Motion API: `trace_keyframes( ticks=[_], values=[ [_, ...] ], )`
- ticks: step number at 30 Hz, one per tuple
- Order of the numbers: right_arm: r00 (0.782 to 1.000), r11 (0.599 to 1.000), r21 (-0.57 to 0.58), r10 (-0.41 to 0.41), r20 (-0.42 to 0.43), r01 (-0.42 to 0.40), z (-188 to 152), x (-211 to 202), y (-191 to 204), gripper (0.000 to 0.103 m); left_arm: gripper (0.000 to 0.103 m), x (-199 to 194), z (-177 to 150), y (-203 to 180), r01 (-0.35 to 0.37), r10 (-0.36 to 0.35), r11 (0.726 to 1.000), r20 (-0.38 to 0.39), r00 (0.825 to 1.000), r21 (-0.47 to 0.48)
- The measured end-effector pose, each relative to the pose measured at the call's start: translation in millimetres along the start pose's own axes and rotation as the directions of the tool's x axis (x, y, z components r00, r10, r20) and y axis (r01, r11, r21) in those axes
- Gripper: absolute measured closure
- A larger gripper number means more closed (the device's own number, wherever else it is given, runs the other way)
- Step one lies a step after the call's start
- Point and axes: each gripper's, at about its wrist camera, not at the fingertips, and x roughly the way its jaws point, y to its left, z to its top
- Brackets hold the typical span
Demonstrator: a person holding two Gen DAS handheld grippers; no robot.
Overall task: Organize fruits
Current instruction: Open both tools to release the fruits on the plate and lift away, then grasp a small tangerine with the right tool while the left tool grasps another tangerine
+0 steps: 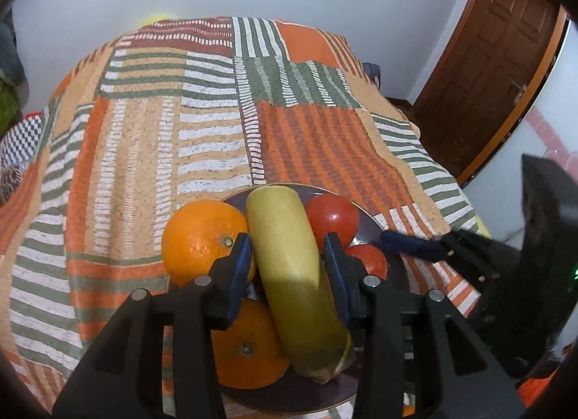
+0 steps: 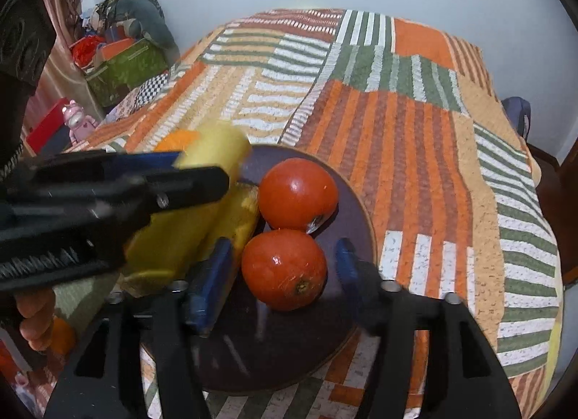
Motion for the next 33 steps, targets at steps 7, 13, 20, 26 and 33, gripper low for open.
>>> trace_keyframes(
  ticks=[7, 13, 20, 26, 33],
  values=[
    [0.999, 1.0, 0.003, -0.012, 0.03, 0.012, 1.1, -17.9, 0.1, 0.038, 0.058, -26.8, -2.1, -1.8, -0.031, 0.031, 1.0, 0.038, 0.999, 0.001],
    [0.997, 1.0, 0.006, -0.02, 0.075, 0.019, 0.9, -48.4, 6.3, 0.037, 0.057, -63.1, -8.4, -7.6, -0.076, 0.074, 0.997, 0.079, 0.994, 0.026],
    [0.991, 0.999, -0.004, -0.037, 0.132, 0.038, -6.1, -92.1, 18.7, 0.037, 0.047, -116.2, -29.8, -14.4, -0.13, 0.122, 0.99, 0.127, 0.984, 0.057],
    [0.987, 0.998, -0.02, -0.053, 0.15, 0.057, -23.2, -117.6, 32.5, 0.033, 0.041, -144.6, -61.7, -6.1, -0.164, 0.158, 0.985, 0.109, 0.982, 0.054],
    [0.991, 0.999, -0.016, -0.049, 0.124, 0.052, -50.1, -119.7, 43.5, 0.031, 0.04, -150.5, -110.2, 10.3, -0.192, 0.191, 0.979, 0.028, 0.981, 0.067]
  ],
)
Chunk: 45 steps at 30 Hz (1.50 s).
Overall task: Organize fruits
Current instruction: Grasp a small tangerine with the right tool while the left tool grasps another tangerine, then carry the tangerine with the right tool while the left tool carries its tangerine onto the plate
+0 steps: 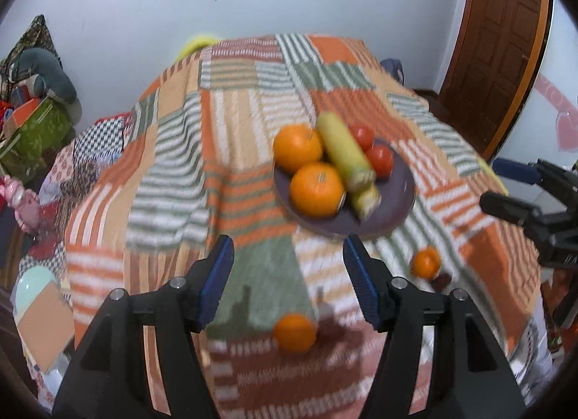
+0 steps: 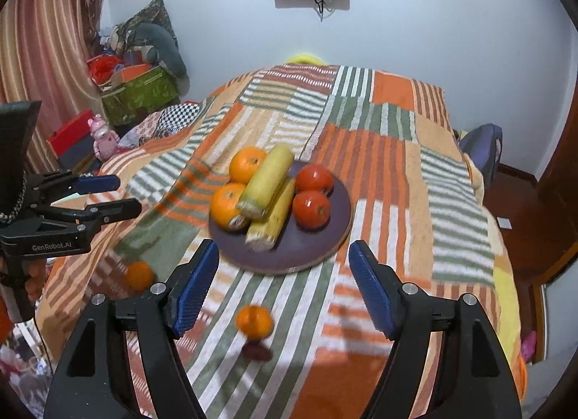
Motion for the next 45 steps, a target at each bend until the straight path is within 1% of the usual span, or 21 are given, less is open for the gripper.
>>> trace_keyframes(
  ticks=[3, 8, 10, 12, 14, 18, 21, 23, 24, 25, 26, 28, 30, 32, 35, 39, 45],
  values=[
    [1.0, 1.0, 0.004, 0.007, -0.019, -0.007, -11.1, 1.2, 4.1, 0.031, 0.04, 3.8, -23.1, 5.6, 0.002, -0.002, 1.0, -0.037, 0.999, -0.008],
    [0.997, 1.0, 0.009, 0.019, -0.072, -0.018, -33.0, 15.0, 13.0, 0.031, 0.041, 15.8, -46.6, 7.4, 0.001, -0.002, 1.0, -0.077, 0.997, -0.007],
    [0.996, 1.0, 0.013, 0.021, -0.092, -0.02, -40.5, 20.9, 15.3, 0.032, 0.044, 21.1, -53.9, 6.5, 0.014, -0.016, 1.0, -0.089, 0.996, -0.016],
    [0.993, 0.999, 0.019, 0.029, -0.112, -0.027, -45.3, 27.0, 16.0, 0.032, 0.049, 26.8, -57.8, 6.7, 0.027, -0.029, 0.999, -0.1, 0.995, -0.026],
    [0.99, 0.999, 0.036, 0.045, -0.134, -0.041, -50.8, 33.9, 14.8, 0.034, 0.052, 32.7, -60.7, 6.2, 0.043, -0.047, 0.998, -0.109, 0.993, -0.039],
    [0.983, 0.997, 0.042, 0.071, -0.172, -0.065, -58.0, 44.2, 15.7, 0.047, 0.054, 42.0, -62.6, 5.8, 0.062, -0.068, 0.997, -0.123, 0.99, -0.052],
    [0.979, 0.997, 0.039, 0.074, -0.19, -0.067, -60.5, 51.2, 16.2, 0.051, 0.059, 49.1, -62.6, 6.4, 0.061, -0.068, 0.997, -0.136, 0.988, -0.055],
    [0.977, 0.996, 0.043, 0.081, -0.198, -0.074, -61.4, 55.1, 16.2, 0.055, 0.063, 51.4, -62.7, 6.9, 0.081, -0.09, 0.994, -0.136, 0.987, -0.067],
    [0.976, 0.996, 0.044, 0.086, -0.201, -0.078, -61.5, 56.9, 15.9, 0.059, 0.065, 52.0, -62.5, 6.4, 0.088, -0.097, 0.994, -0.135, 0.986, -0.07],
    [0.974, 0.996, 0.043, 0.091, -0.209, -0.084, -62.0, 59.4, 16.2, 0.063, 0.065, 51.9, -62.0, 6.5, 0.087, -0.096, 0.994, -0.134, 0.986, -0.069],
    [0.973, 0.996, 0.039, 0.089, -0.213, -0.083, -62.3, 61.0, 16.7, 0.064, 0.065, 51.4, -61.9, 6.5, 0.087, -0.096, 0.994, -0.134, 0.986, -0.069],
    [0.974, 0.997, 0.027, 0.077, -0.214, -0.073, -62.7, 63.2, 18.0, 0.068, 0.066, 50.8, -61.7, 6.5, 0.088, -0.096, 0.994, -0.134, 0.986, -0.067],
    [0.975, 0.997, 0.023, 0.076, -0.207, -0.073, -62.1, 62.0, 18.3, 0.07, 0.066, 50.5, -61.3, 6.6, 0.089, -0.097, 0.994, -0.135, 0.986, -0.065],
    [0.975, 0.996, 0.031, 0.091, -0.205, -0.086, -61.2, 60.7, 17.8, 0.07, 0.066, 49.3, -60.0, 6.5, 0.085, -0.092, 0.995, -0.133, 0.987, -0.061],
    [0.978, 0.996, 0.027, 0.086, -0.192, -0.082, -59.6, 57.3, 17.5, 0.07, 0.066, 44.7, -55.0, 5.6, 0.083, -0.089, 0.995, -0.119, 0.989, -0.055],
    [0.982, 0.996, 0.032, 0.087, -0.167, -0.083, -52.7, 52.1, 12.7, 0.07, 0.066, 36.4, -42.9, -0.6, 0.1, -0.104, 0.994, -0.088, 0.991, -0.047],
    [0.991, 0.998, 0.023, 0.067, -0.115, -0.064, -39.7, 40.4, 5.7, 0.07, 0.066, 29.0, -19.1, -14.5, 0.13, -0.131, 0.991, -0.038, 0.991, -0.034]
  ],
)
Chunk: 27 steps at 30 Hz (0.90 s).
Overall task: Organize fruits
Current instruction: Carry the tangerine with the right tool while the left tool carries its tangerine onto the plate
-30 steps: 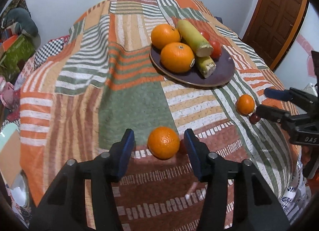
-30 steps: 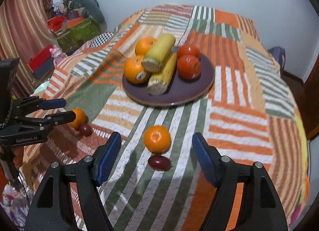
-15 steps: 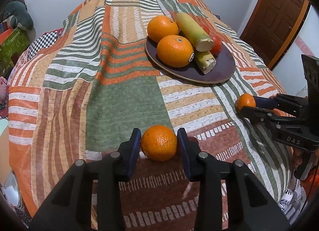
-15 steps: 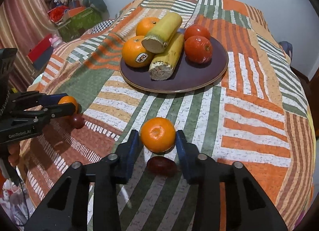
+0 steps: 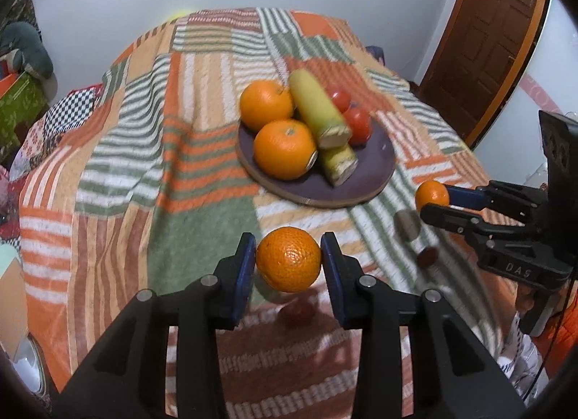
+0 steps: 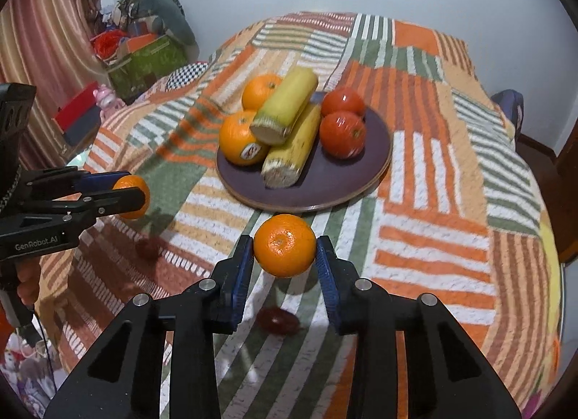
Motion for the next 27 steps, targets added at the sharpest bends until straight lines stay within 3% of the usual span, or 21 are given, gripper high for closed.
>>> trace_keyframes(
  ticks=[13, 27],
  values=[
    [0.997, 1.0, 0.009, -0.024, 0.075, 0.024, 28.1, -6.7, -20.3, 0.07, 0.066, 16.5, 39.4, -21.8, 0.015, -0.016, 0.999, 0.043, 0.999, 0.031],
    [0.998, 1.0, 0.0, -0.02, 0.051, 0.02, 39.9, 25.7, -31.0, 0.07, 0.066, 64.8, 45.6, -23.2, 0.017, -0.016, 0.999, -0.014, 1.0, 0.03]
  ],
)
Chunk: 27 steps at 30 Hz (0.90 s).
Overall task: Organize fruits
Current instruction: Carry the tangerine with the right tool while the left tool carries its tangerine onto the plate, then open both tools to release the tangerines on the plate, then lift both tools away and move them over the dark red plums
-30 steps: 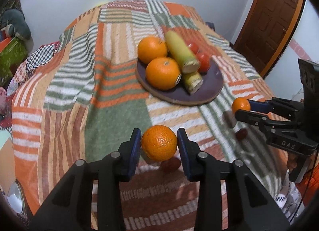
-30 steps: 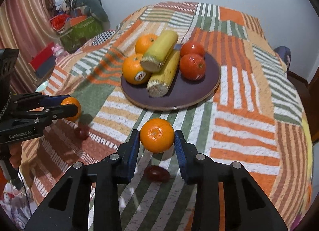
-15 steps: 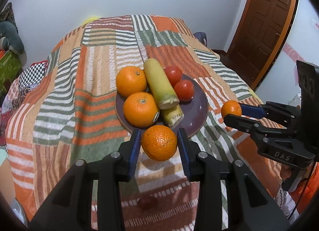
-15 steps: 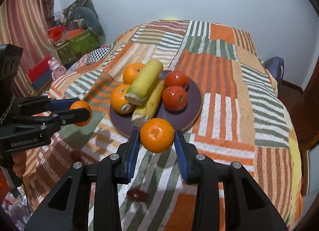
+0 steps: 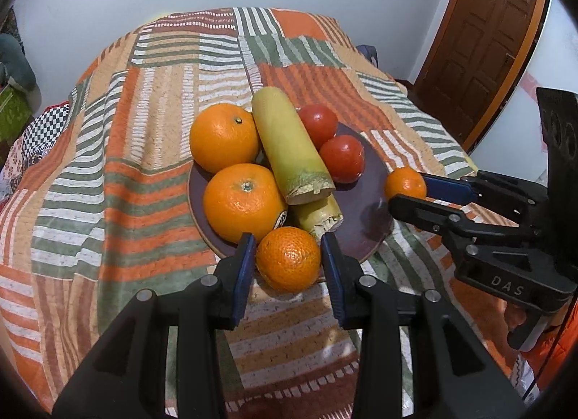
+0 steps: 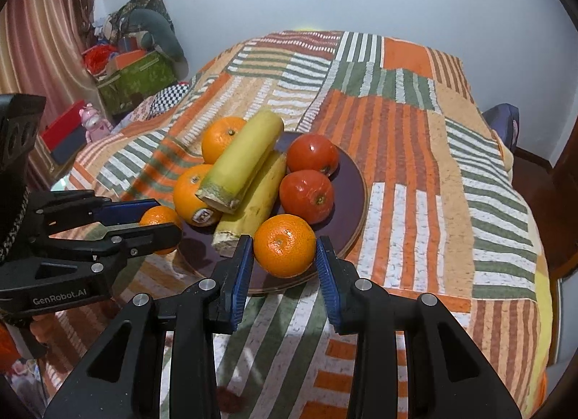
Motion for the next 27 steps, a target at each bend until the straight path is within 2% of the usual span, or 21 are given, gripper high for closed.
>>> trace_keyframes(
  ticks=[8, 15, 18, 20, 22, 27],
  values=[
    [0.999, 1.0, 0.002, 0.008, -0.049, -0.008, -7.1, 21.0, -3.7, 0.07, 0.066, 14.2, 1.7, 4.4, -0.006, 0.006, 1.0, -0.024, 1.0, 0.002],
    [0.998, 1.0, -0.01, 0.02, -0.058, -0.02, -5.3, 27.2, -2.1, 0.07, 0.066, 17.5, 2.0, 2.3, -0.015, 0.016, 1.0, -0.028, 0.999, 0.002],
    [0.998, 1.0, -0.015, 0.017, -0.065, -0.018, -4.4, 29.6, -0.7, 0.07, 0.061, 17.7, 2.7, 2.0, -0.01, 0.01, 1.0, -0.034, 0.999, 0.0],
    [0.997, 1.0, -0.015, 0.019, -0.071, -0.02, -3.6, 29.8, 0.4, 0.066, 0.059, 16.1, 2.6, 2.0, -0.004, 0.003, 1.0, -0.037, 0.999, -0.008],
    [0.998, 1.0, -0.015, 0.014, -0.066, -0.015, -2.9, 27.5, 1.2, 0.057, 0.058, 12.0, 2.3, 1.5, -0.004, 0.004, 1.0, -0.031, 1.0, -0.007],
    [0.999, 1.0, -0.017, -0.003, -0.048, 0.002, -2.0, 15.6, 1.8, 0.056, 0.058, -6.5, 0.2, -0.9, -0.013, 0.013, 1.0, -0.006, 1.0, 0.004]
  ],
)
